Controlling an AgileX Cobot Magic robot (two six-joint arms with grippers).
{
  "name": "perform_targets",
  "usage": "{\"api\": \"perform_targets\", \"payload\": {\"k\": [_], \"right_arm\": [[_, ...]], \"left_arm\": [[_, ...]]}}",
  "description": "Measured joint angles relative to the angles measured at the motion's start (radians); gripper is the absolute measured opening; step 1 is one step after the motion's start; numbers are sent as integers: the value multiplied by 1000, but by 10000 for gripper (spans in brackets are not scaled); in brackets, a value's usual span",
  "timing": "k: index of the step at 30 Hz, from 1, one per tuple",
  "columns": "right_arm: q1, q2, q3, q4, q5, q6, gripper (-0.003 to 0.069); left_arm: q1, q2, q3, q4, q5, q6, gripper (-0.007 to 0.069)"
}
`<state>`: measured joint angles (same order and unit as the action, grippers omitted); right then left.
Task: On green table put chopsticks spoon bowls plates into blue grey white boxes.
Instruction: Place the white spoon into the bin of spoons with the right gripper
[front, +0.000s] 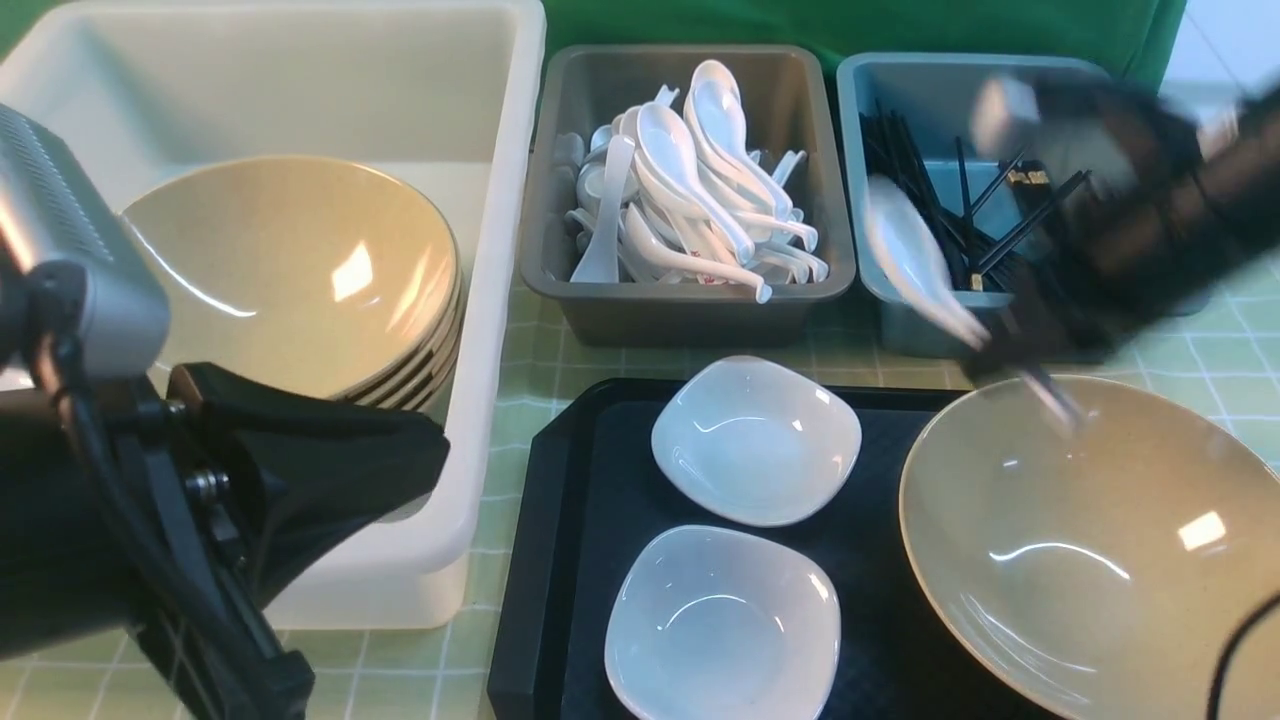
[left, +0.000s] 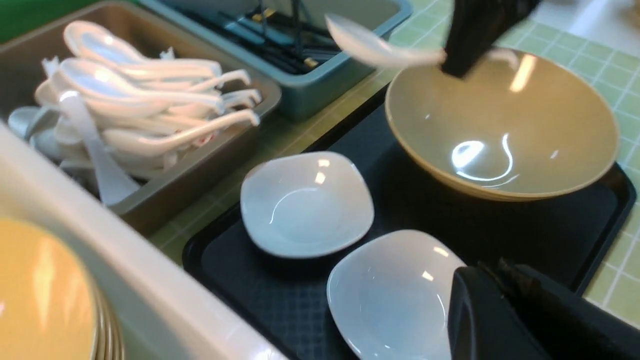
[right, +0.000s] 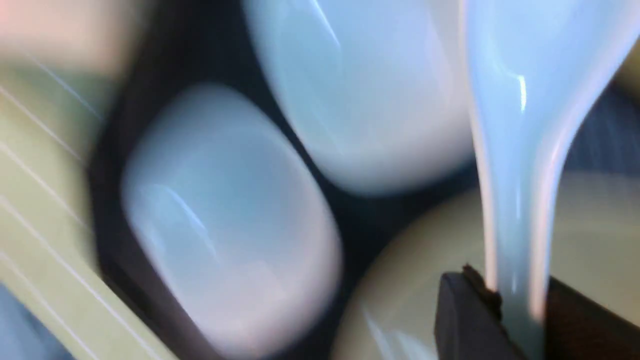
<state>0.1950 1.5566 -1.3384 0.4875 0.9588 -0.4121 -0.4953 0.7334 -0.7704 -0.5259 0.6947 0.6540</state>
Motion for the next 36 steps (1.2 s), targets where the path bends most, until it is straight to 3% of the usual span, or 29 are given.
{"api": "perform_targets", "payload": {"k": [1,4,7,10,16,19,21,28,33,36], "right_arm": [[18,39,-65,84,-55,-29,132],[52,138,-172,142,-179,-57,132],[97,298,-312,158,-319,-62,139],[114,386,-392,163,-360,-62,157],[124,583,-608,154,-372,-32,370],[114,589,-648,146,-311,-20,497],[99,572,-664,142,-234,-11,540],[37,385,-662,103,201,-76,570],[78,156,-530,32,210,-68,572],[110,-58,-339,6,210,-58,572]], "left_arm": [[0,11,0,3,-1,-34,-1],[0,30,0,3,-1,-73,-1],[0,58,0,2,-4,-96,-1],[0,75,0,-1,-4,-97,-1],[0,136,0,-1,-3,-113,-1],[0,174,0,-1,-3,-155,1],[0,198,0,2,-3,-178,6],[0,310,0,-36,-1,-220,130],[-10,426,0,-198,-2,-138,249],[-77,529,0,-340,-5,-6,363]]}}
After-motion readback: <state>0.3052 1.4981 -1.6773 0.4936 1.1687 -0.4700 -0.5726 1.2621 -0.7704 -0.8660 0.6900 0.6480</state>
